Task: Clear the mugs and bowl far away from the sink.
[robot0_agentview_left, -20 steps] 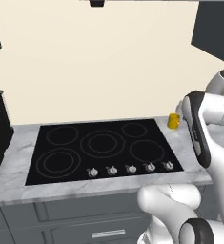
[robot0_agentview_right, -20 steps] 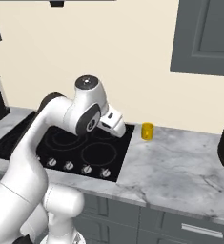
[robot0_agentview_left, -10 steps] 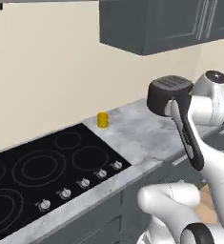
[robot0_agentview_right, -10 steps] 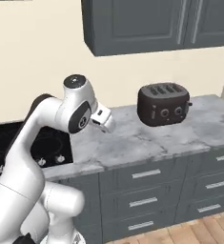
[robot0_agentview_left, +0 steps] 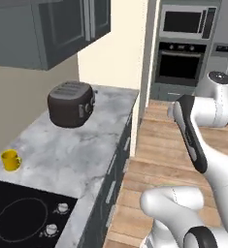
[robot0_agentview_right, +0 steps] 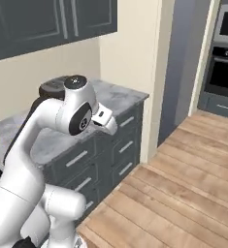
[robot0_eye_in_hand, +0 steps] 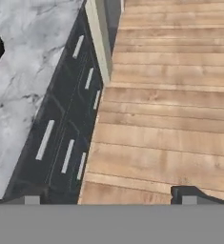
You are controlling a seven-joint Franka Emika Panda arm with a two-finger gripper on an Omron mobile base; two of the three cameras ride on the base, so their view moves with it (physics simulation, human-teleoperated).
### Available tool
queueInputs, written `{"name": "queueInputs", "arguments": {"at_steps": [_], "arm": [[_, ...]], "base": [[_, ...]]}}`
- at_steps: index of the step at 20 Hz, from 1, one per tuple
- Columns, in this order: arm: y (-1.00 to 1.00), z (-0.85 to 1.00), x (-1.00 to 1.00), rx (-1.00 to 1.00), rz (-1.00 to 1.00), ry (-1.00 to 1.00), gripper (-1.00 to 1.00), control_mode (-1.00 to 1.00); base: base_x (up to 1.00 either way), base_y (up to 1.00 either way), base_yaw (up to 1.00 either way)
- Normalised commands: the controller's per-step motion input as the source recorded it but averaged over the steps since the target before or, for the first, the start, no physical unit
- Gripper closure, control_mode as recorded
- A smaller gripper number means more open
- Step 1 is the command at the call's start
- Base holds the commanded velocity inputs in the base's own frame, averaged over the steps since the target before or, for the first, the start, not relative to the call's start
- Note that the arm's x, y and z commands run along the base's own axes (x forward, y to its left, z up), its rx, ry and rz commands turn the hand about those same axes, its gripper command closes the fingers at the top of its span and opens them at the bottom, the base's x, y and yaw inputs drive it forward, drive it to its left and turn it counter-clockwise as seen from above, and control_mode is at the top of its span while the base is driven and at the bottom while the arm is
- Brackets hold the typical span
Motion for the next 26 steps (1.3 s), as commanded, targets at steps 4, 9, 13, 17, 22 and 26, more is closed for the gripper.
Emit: {"name": "queueInputs", "arguments": {"at_steps": [4,9,13,17,22,26], "arm": [[0.00,0.00,0.00,0.00,0.00,0.00,-1.00,1.00],[0.00,0.00,0.00,0.00,0.00,0.00,-1.00,1.00],[0.00,0.00,0.00,0.00,0.00,0.00,-1.00,1.00],[0.00,0.00,0.00,0.00,0.00,0.00,-1.00,1.00],[0.00,0.00,0.00,0.00,0.00,0.00,-1.00,1.00],[0.00,0.00,0.00,0.00,0.00,0.00,-1.00,1.00]], "base": [[0.00,0.00,-1.00],[0.00,0.00,-1.00],[0.00,0.00,-0.99],[0.00,-0.21,-0.91],[0.04,-0.39,-0.67],[0.68,0.00,-0.28]]}}
